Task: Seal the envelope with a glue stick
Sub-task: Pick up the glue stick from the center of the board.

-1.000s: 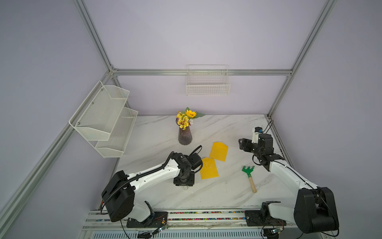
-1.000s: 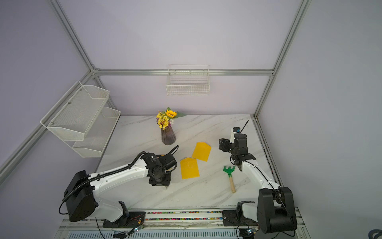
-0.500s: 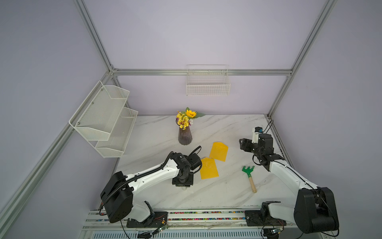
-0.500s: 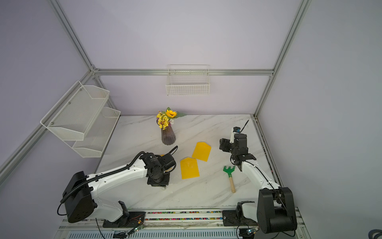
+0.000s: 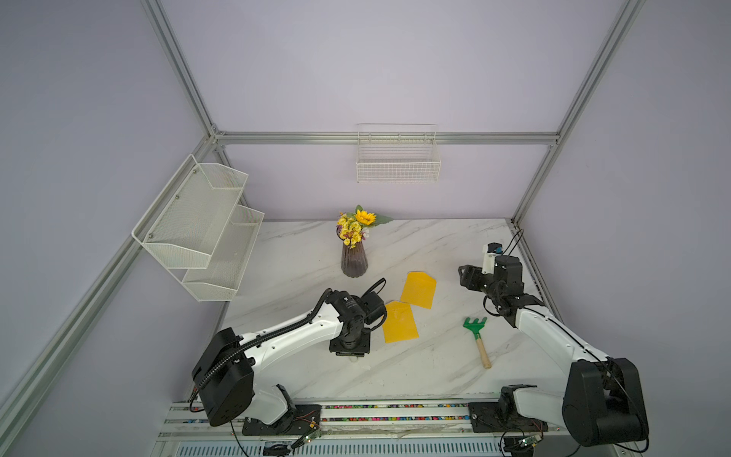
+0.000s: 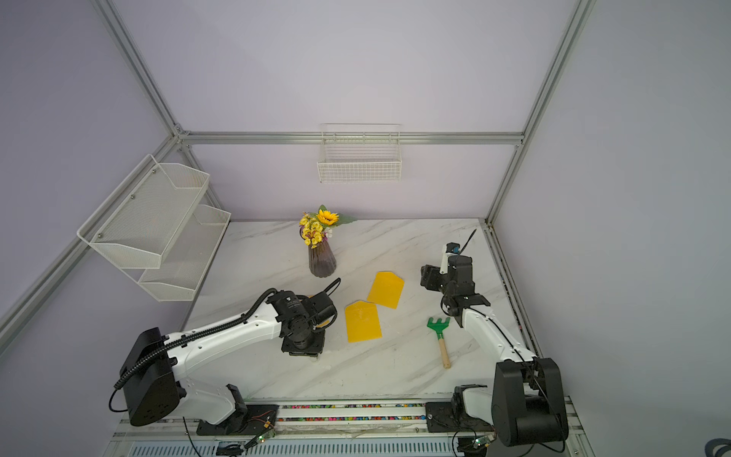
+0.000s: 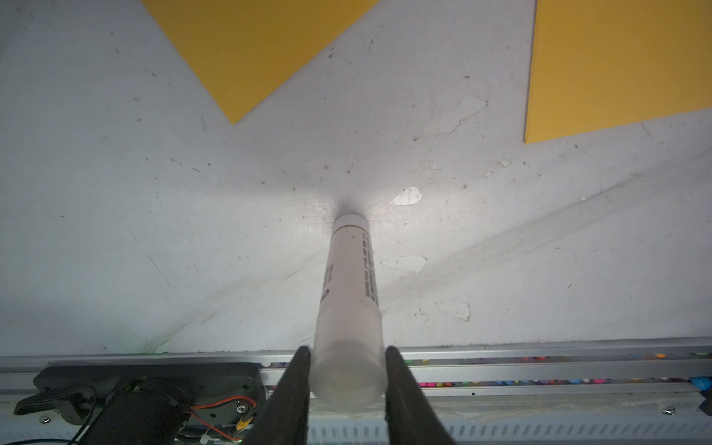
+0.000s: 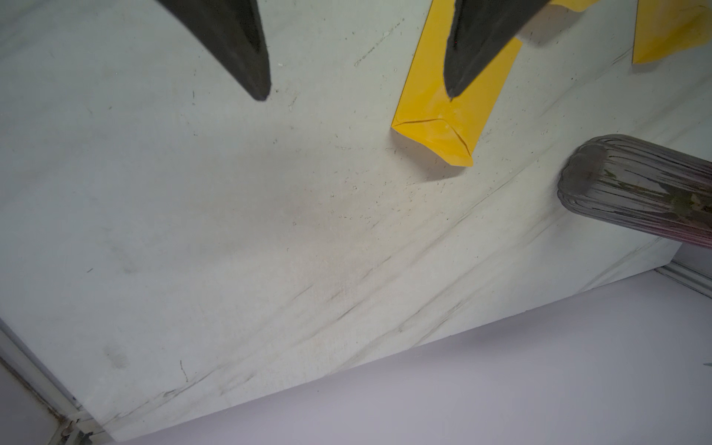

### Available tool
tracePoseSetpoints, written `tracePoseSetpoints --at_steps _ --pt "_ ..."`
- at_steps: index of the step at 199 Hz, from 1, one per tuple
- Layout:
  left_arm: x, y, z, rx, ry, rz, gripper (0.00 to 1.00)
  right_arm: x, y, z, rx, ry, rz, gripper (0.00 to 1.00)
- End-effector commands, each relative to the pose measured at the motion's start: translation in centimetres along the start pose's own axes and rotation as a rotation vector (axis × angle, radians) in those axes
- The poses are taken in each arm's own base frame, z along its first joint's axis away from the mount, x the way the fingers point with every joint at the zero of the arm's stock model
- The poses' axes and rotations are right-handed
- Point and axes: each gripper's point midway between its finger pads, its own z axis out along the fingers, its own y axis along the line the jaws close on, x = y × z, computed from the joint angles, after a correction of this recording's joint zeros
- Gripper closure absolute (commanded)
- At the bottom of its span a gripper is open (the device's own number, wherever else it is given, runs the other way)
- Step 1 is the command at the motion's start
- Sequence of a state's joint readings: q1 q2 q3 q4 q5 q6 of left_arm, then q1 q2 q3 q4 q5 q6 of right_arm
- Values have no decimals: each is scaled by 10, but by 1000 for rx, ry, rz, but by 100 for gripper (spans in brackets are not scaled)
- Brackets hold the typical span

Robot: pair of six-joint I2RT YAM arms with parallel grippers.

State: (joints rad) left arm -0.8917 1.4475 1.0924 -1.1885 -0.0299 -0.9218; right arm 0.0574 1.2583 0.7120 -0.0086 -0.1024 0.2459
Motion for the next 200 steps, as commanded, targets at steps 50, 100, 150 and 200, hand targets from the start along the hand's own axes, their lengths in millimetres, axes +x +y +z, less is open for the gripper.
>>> tracePoseSetpoints --at_steps 50,100,150,200 --pt "-6 -1 -6 -20 -19 11 63 -2 4 -1 -11 -6 -13 28" --pt "-9 -3 -9 -16 -26 23 73 -2 4 -2 -12 -4 -13 28" --pt "-18 -8 -30 26 -90 57 75 -5 23 -5 -104 41 11 28" --pt "-24 -27 -62 144 -148 177 86 6 107 -24 -551 122 55 28"
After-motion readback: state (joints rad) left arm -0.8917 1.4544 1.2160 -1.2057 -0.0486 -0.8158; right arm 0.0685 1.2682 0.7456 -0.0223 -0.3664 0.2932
